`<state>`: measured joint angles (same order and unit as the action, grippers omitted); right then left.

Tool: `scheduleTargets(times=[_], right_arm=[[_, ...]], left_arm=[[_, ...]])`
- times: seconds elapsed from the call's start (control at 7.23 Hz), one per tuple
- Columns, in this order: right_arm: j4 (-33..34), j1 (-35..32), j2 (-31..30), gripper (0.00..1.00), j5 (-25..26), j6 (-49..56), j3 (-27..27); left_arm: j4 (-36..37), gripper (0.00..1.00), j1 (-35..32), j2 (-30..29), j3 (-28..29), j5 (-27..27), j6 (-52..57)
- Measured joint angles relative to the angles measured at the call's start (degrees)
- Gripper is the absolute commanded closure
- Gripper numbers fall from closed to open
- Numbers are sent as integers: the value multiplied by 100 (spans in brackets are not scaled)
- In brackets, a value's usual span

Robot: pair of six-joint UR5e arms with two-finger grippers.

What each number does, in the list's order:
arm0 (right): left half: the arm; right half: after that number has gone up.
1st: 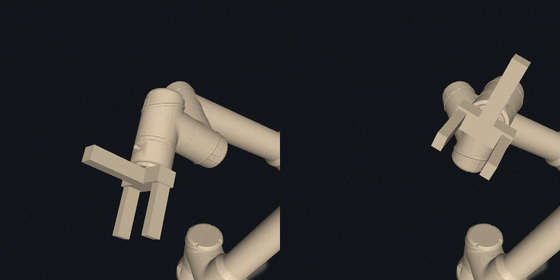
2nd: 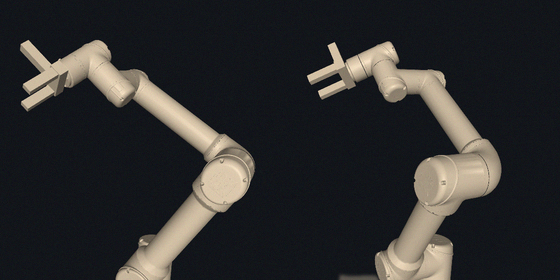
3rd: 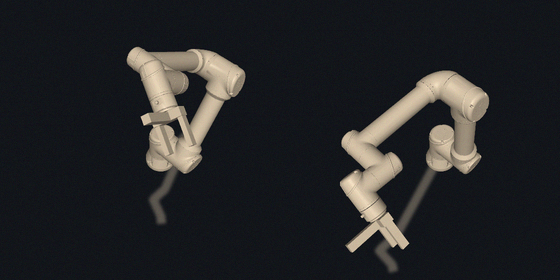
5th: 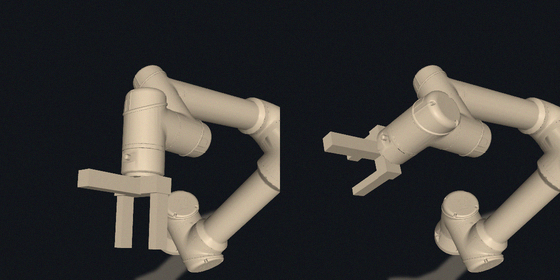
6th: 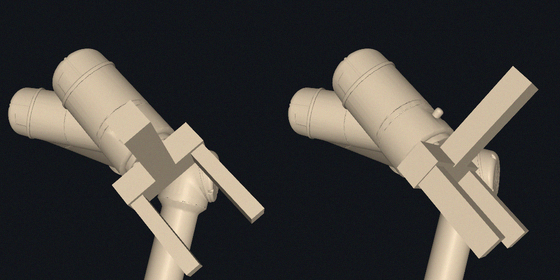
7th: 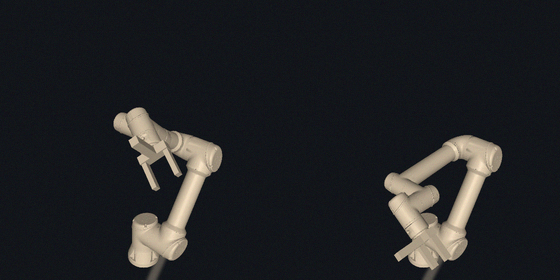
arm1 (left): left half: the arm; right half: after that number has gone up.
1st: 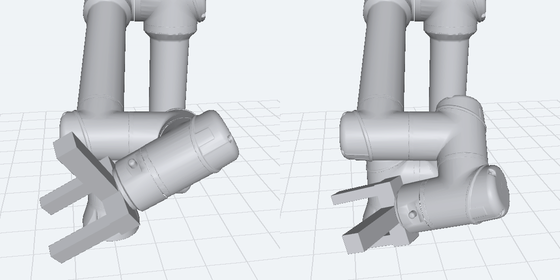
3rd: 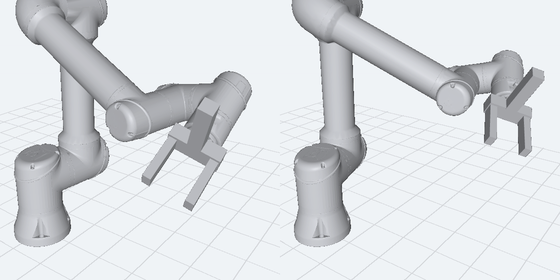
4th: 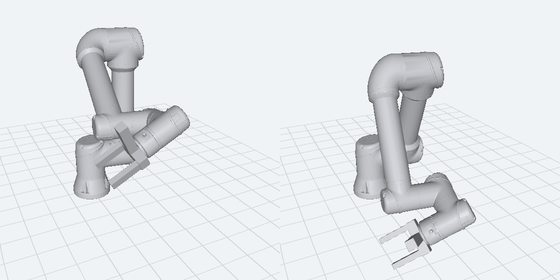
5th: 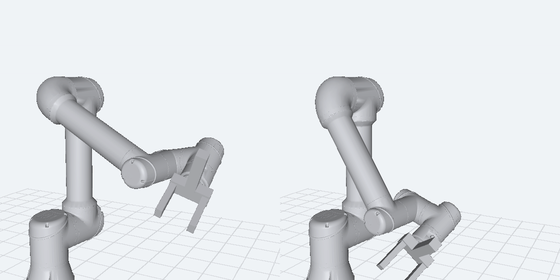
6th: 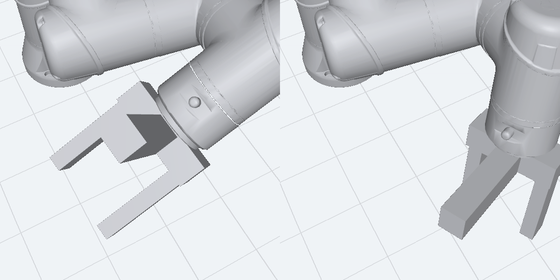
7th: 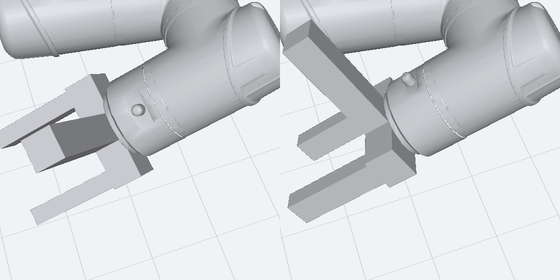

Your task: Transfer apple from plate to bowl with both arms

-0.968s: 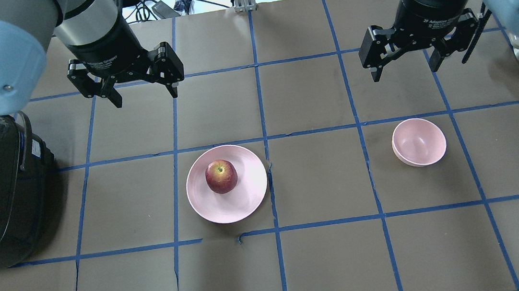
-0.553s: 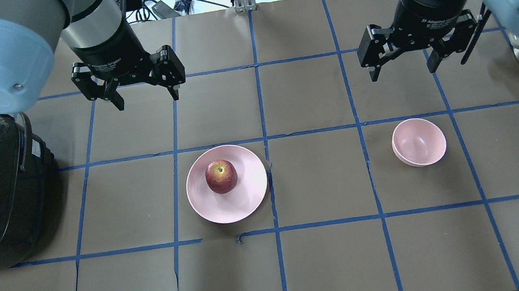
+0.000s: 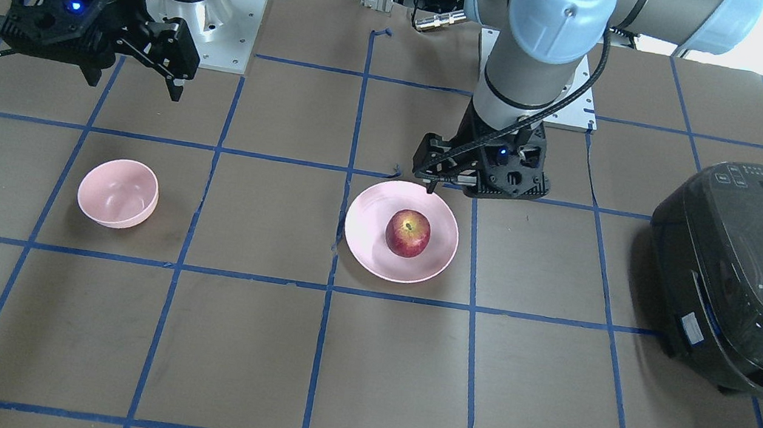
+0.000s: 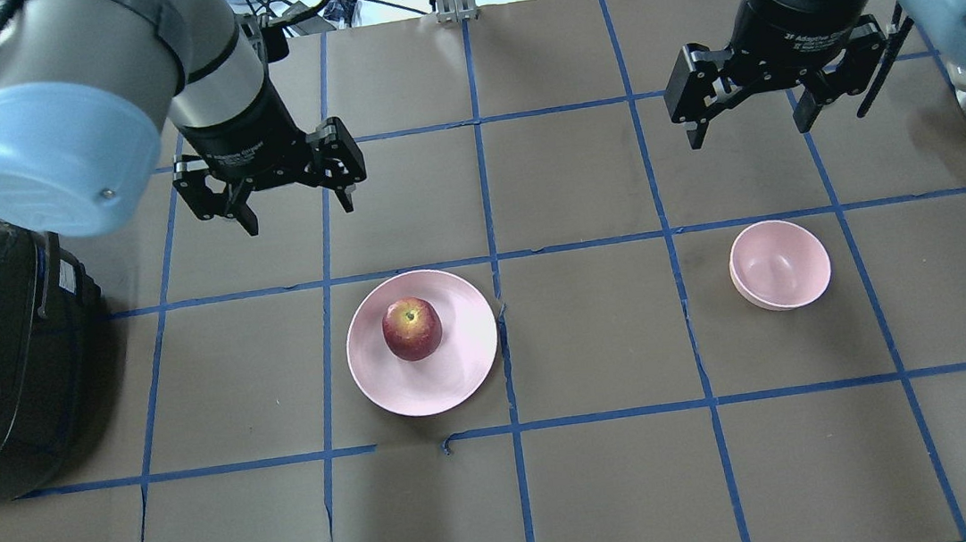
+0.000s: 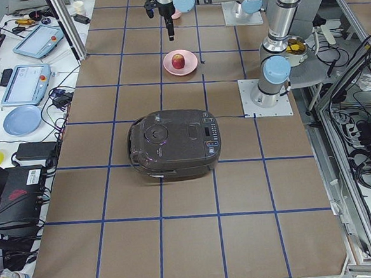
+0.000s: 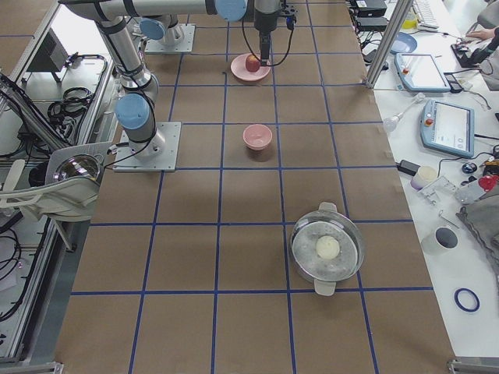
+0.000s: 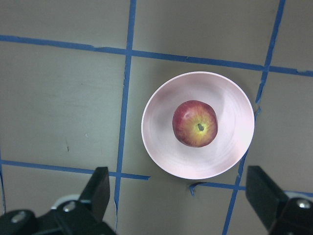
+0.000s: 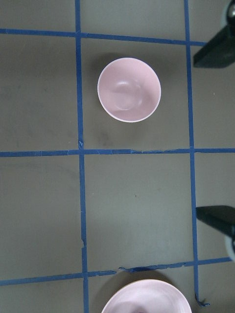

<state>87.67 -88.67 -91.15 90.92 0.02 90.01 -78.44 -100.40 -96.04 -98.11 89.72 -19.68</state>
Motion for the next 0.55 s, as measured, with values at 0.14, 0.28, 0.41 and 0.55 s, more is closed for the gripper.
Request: scheduleTargets(times=[0.14,0.28,0.41,0.55], right_arm=[[-29,351,71,0,0,360,7],[-38,814,176,0,1,820,19],[-15,1204,334,0,-4,1087,48],[68,1438,508,0,-7,1199,96]], left_arm=[[500,0,-92,-143,-375,-9,-196],[1027,0,-141,-304,-763,-25,-342],[1607,0,-197,-483,-1147,-61,-457],[2068,0,-319,-657,-1413,-101,-509]])
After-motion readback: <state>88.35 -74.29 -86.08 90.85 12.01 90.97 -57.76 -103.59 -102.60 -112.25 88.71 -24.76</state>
